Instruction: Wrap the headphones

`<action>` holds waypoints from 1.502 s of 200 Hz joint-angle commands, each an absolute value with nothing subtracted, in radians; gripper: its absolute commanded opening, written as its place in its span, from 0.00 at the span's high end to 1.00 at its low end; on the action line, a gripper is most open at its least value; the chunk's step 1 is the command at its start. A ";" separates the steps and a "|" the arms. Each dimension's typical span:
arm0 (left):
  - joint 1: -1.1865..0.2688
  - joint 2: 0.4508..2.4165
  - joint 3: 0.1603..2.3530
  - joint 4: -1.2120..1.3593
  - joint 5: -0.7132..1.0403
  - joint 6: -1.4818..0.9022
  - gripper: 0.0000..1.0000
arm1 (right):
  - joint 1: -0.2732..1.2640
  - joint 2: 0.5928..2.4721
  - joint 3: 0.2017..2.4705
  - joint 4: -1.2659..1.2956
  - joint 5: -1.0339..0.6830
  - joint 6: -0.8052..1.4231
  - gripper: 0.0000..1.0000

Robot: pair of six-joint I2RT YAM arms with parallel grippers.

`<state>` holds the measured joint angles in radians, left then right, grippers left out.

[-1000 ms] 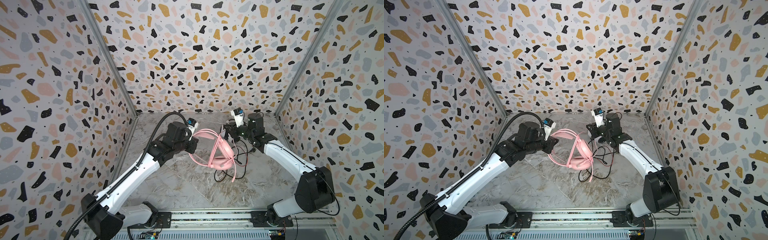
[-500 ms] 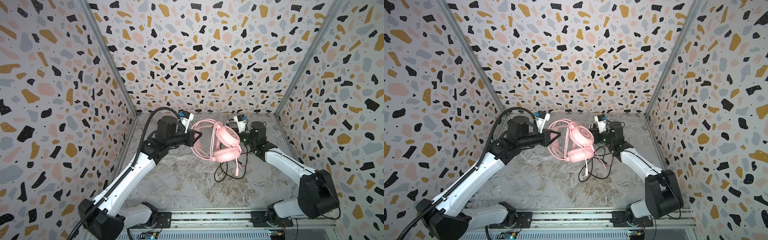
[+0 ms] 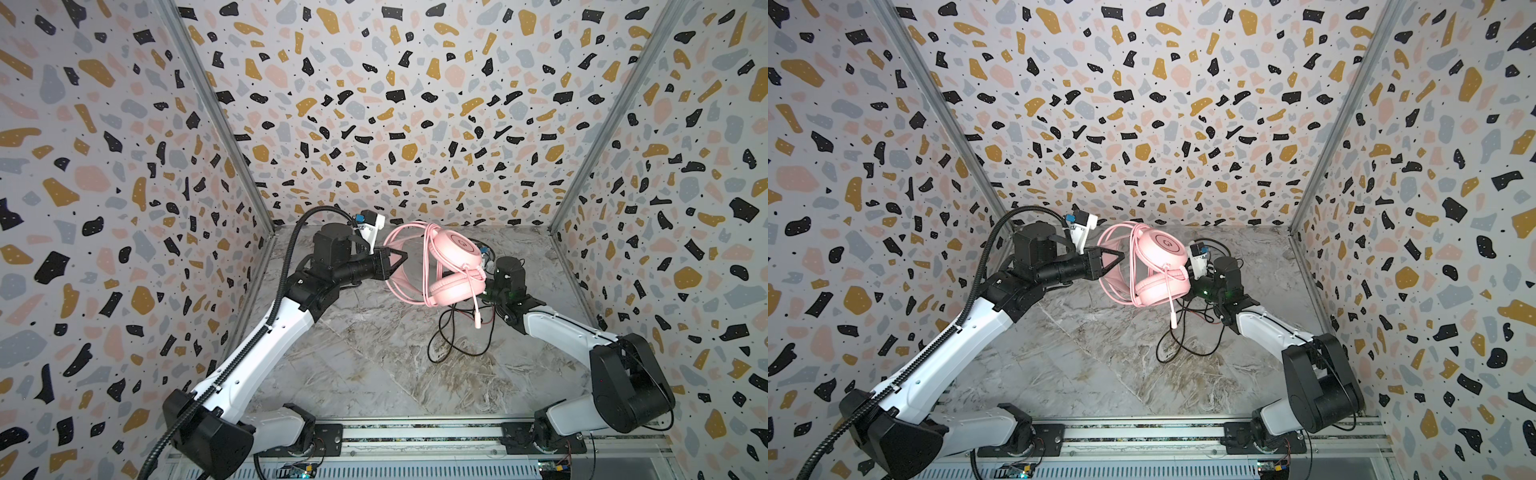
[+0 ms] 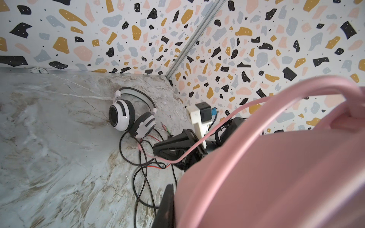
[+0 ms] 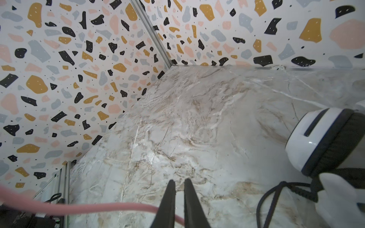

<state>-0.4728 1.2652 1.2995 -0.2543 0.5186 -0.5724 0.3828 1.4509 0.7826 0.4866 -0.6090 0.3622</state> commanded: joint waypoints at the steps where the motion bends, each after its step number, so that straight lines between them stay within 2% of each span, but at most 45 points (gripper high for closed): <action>1: -0.457 1.257 1.397 -0.150 0.566 -0.641 1.00 | 0.391 1.435 0.771 0.541 -0.646 0.378 0.87; 41: -0.445 1.288 1.476 -0.182 0.578 -0.660 1.00 | 0.394 1.404 0.719 0.580 -0.669 0.384 0.86; 122: -0.408 1.319 1.579 -0.288 0.585 -0.627 1.00 | 0.343 1.247 0.581 0.609 -0.674 0.381 0.49; 156: -0.405 1.322 1.585 -0.298 0.589 -0.625 1.00 | 0.354 1.248 0.531 0.595 -0.673 0.366 0.45; 170: -0.406 1.320 1.583 -0.300 0.586 -0.626 1.00 | 0.366 1.238 0.494 0.616 -0.635 0.357 0.39; 233: -0.406 1.313 1.576 -0.304 0.580 -0.635 1.00 | 0.444 1.481 0.675 0.561 -0.497 0.287 0.36; 262: -0.406 1.312 1.574 -0.313 0.571 -0.632 1.00 | 0.441 1.581 0.746 0.554 -0.482 0.265 0.45; 270: -0.405 1.313 1.574 -0.313 0.569 -0.631 1.00 | 0.442 1.592 0.750 0.558 -0.482 0.262 0.52; 291: -0.401 1.323 1.584 -0.320 0.566 -0.626 1.00 | 0.448 1.598 0.740 0.561 -0.494 0.258 0.80; 300: -0.399 1.326 1.586 -0.319 0.557 -0.627 1.00 | 0.451 1.588 0.726 0.558 -0.493 0.255 0.87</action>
<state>-0.4072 1.3338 1.5345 -0.3985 0.5415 -0.6060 0.4446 1.6115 0.7246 0.5617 -0.4969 0.2729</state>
